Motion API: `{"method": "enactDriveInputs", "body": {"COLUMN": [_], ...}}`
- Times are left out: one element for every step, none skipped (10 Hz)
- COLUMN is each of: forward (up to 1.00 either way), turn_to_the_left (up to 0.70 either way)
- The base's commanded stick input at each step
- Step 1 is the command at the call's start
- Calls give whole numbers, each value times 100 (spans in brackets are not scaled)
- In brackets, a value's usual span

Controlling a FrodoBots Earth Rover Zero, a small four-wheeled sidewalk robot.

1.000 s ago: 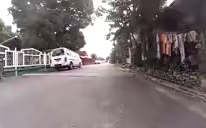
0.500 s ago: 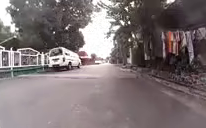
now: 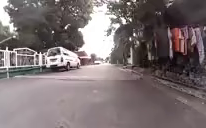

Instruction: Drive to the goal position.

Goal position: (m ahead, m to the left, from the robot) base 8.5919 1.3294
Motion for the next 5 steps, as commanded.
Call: {"method": "enactDriveInputs", "body": {"forward": [70,70,70,70,70], "turn_to_the_left": [-35,-22,0,0,0]}}
